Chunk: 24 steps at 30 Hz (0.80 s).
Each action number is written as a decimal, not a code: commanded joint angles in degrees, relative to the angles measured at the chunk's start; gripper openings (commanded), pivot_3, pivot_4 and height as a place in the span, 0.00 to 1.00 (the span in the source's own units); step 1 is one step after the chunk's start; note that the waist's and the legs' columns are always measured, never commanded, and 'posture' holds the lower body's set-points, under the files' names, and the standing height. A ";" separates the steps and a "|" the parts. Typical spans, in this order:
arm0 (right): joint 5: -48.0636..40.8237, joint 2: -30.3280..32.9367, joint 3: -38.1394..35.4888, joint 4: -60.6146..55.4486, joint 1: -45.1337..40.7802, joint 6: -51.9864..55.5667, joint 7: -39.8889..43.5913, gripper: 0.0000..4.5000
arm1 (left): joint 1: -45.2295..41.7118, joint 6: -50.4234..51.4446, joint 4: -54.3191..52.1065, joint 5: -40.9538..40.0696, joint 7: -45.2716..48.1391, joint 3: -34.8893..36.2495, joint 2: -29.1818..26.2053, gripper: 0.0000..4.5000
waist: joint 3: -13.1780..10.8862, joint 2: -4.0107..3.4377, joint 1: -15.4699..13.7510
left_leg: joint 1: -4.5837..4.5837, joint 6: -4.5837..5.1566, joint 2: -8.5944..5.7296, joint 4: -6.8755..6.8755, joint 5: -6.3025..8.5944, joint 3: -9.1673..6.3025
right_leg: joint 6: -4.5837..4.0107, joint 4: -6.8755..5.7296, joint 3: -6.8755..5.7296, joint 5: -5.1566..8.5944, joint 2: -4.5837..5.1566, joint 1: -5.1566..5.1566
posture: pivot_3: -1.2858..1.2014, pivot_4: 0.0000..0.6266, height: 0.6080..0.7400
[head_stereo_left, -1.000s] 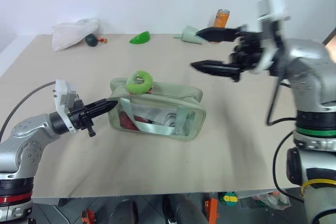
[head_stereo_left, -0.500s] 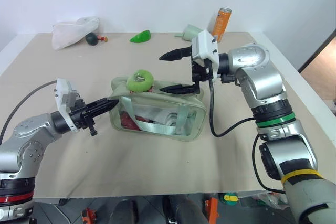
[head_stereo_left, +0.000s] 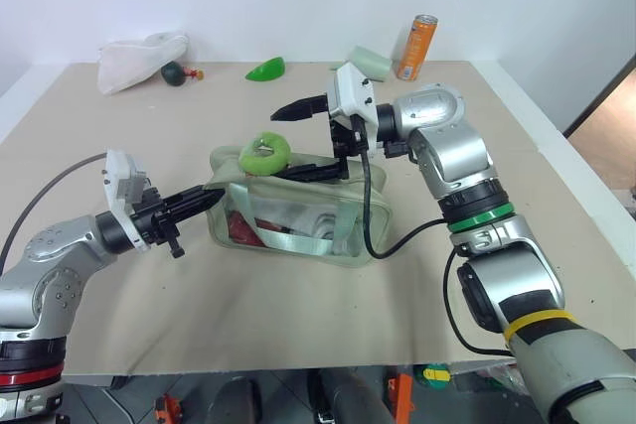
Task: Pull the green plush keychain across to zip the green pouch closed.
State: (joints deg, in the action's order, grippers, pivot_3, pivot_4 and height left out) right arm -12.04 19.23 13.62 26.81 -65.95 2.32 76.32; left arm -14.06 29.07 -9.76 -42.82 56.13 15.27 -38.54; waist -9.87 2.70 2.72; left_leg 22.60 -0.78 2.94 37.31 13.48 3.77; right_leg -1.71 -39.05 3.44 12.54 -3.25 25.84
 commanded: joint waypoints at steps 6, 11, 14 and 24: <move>-0.22 -1.64 -0.29 0.07 -1.80 -0.54 2.57 0.35 | 0.86 -0.81 -2.01 0.00 -1.20 0.87 0.43 0.00 | 0.00 0.00 0.00 | 0.00 0.00 0.00 0.00 0.00 0.01 | 0.00 0.00 0.00 0.00 0.01 0.00 | 0.52 0.24 1.00; -0.34 -1.86 -0.40 0.11 -1.71 -0.06 3.54 0.01 | 1.31 -1.20 -2.10 0.10 -1.39 1.07 0.49 0.00 | 0.00 0.00 0.01 | 0.00 0.00 0.00 0.00 0.00 0.00 | -0.01 -0.01 0.00 -0.01 0.01 0.00 | 0.52 0.24 1.00; -0.82 -1.57 -0.23 -0.49 -1.46 1.12 5.10 0.01 | 1.63 -1.39 -2.22 0.08 -1.48 1.24 0.52 0.00 | 0.00 0.00 0.00 | -0.01 0.00 0.01 0.00 0.00 0.00 | -0.01 -0.01 0.00 -0.01 0.00 0.00 | 0.52 0.24 1.00; 1.46 3.66 -4.30 1.81 -3.65 -0.55 0.91 0.01 | 1.66 -2.09 -1.89 0.21 -1.45 0.71 0.86 0.00 | 0.00 0.00 0.00 | 0.00 0.00 -0.01 0.01 0.00 0.00 | -0.01 -0.02 0.00 -0.01 0.02 0.00 | 0.52 0.24 1.00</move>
State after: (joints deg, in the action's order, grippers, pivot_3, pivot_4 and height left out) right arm -11.15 19.79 12.96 28.63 -66.78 3.06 78.22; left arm -12.70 27.52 -10.69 -42.78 54.53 15.58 -37.52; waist -9.87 2.70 2.72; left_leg 22.60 -0.78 2.93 37.32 13.48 3.78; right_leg -1.72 -39.07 3.44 12.53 -3.21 25.85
